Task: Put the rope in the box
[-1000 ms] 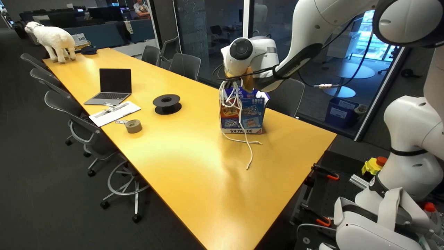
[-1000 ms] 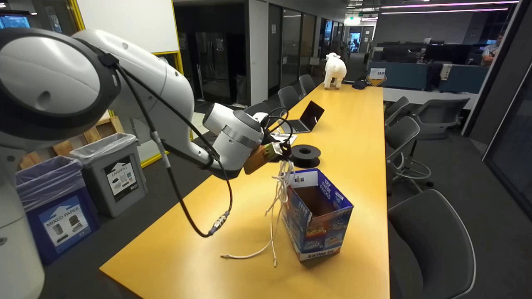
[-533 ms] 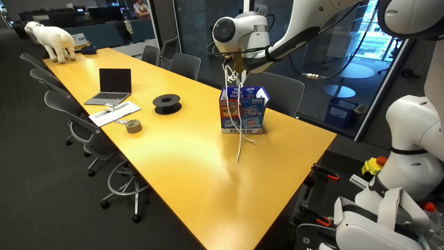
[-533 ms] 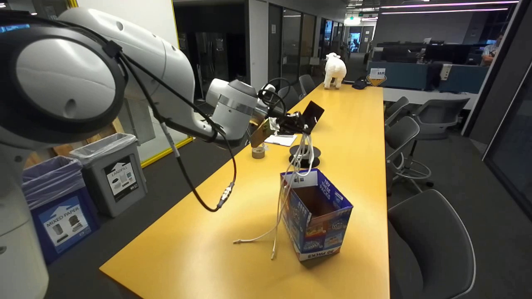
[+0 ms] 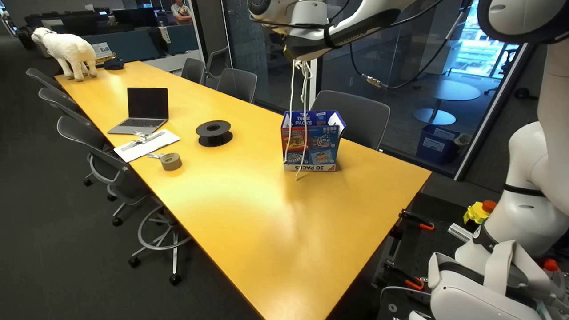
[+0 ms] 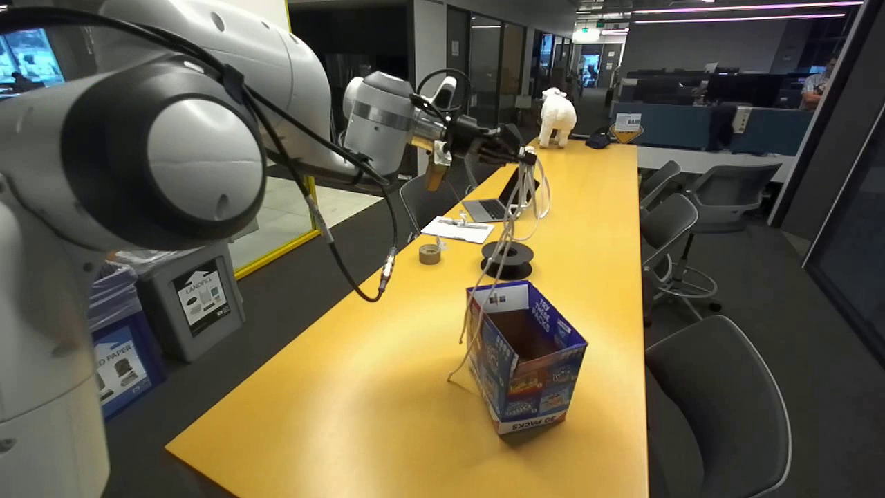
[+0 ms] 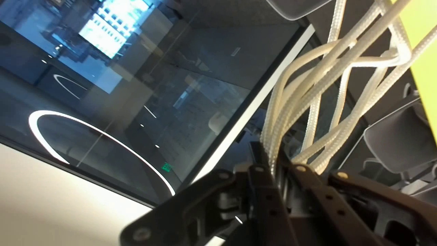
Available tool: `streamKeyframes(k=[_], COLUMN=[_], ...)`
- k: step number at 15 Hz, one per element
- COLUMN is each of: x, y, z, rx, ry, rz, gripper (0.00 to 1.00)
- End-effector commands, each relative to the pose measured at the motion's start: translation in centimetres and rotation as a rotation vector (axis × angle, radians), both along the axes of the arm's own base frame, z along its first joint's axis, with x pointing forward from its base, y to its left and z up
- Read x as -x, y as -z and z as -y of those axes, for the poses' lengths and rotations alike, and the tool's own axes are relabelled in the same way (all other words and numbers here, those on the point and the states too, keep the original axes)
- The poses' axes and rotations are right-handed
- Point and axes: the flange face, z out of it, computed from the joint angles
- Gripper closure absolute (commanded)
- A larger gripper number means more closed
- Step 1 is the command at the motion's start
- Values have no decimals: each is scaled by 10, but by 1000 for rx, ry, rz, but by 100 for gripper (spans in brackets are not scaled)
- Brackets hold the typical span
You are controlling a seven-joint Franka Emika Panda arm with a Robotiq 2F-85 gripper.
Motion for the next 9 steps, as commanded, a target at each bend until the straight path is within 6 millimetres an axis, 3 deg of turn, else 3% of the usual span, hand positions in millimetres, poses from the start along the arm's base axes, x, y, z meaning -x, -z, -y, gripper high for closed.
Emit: streamKeyframes(k=[1, 7, 9], x=[-21, -45, -50], y=[-40, -54, -58], z=[-5, 20, 39], rx=[73, 142, 158], ry=[105, 191, 229], rz=[139, 164, 188], gripper=[90, 90, 90])
